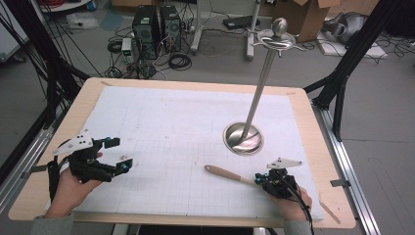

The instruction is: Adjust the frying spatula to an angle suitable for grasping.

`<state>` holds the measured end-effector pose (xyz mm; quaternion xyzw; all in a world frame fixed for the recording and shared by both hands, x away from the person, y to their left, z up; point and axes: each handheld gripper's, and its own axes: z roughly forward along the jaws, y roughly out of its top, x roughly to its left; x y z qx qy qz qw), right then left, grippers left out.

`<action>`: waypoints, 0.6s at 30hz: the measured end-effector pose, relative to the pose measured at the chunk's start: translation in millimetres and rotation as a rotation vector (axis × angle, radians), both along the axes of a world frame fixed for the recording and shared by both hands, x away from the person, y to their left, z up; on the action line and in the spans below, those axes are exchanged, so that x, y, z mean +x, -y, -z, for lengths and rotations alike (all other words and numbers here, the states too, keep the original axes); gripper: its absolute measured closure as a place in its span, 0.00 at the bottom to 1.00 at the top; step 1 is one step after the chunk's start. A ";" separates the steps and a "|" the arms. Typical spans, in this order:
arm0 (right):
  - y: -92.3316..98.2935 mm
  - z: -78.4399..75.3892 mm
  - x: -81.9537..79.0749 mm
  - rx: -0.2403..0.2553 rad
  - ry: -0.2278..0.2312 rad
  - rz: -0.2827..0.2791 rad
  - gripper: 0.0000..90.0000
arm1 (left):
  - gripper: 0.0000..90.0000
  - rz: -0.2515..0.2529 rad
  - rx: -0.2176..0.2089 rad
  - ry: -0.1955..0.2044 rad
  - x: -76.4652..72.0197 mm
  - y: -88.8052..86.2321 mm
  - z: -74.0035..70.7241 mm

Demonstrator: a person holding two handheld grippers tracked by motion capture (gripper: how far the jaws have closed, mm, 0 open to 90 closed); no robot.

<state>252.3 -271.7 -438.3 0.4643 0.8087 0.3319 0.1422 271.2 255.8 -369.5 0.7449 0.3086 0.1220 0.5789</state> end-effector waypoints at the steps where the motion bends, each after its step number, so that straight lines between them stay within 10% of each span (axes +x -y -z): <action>1: 0.1 -0.1 -2.2 -0.002 0.001 -0.002 1.00 | 0.04 0.004 0.000 -0.002 0.8 1.1 0.0; 10: 0.7 -0.5 -16.0 -0.010 0.007 0.002 1.00 | 0.04 0.025 0.000 0.004 5.4 8.1 -1.5; 18: -9.8 -11.7 -15.9 0.029 0.110 -0.063 1.00 | 0.04 0.015 -0.001 0.005 5.0 7.3 -1.8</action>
